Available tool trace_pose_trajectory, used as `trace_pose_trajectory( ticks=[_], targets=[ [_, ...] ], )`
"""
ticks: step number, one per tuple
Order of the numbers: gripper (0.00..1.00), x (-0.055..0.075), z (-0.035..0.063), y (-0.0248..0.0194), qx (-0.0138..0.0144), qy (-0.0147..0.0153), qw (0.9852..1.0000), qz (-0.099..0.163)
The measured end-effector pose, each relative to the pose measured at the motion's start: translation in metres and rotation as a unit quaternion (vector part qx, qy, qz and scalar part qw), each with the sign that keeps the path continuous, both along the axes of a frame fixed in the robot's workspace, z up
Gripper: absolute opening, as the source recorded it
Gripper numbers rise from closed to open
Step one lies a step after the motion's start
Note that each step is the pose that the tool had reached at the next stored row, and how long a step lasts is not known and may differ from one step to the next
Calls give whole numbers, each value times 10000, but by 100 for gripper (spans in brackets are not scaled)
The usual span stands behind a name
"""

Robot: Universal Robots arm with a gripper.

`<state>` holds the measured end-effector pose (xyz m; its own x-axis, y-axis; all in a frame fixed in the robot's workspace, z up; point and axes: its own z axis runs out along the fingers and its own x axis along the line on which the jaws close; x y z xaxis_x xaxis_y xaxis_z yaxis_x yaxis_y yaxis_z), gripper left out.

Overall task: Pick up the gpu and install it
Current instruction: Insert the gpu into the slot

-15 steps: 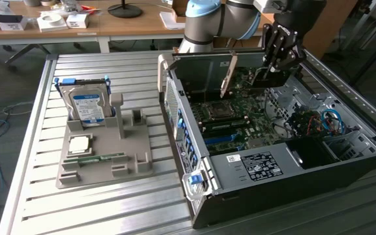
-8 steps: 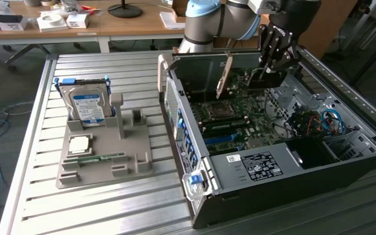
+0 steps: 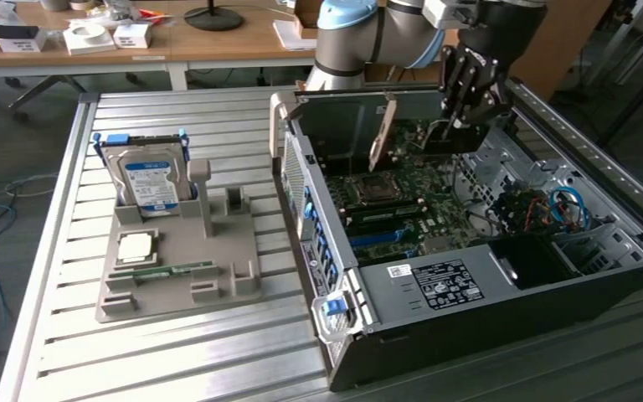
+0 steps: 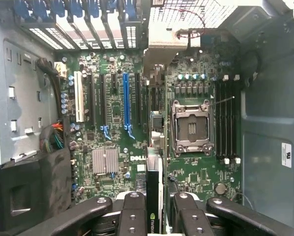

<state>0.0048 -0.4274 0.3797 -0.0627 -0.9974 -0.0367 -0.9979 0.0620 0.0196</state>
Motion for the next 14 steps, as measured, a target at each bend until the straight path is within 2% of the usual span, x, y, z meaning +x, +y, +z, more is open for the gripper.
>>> trace_pose_trajectory(
  ticks=[6,14],
  targets=[
    [26,-5,-78,0,0,0,10000,-1],
    [26,-5,-81,0,-1,0,10000,0]
  ],
)
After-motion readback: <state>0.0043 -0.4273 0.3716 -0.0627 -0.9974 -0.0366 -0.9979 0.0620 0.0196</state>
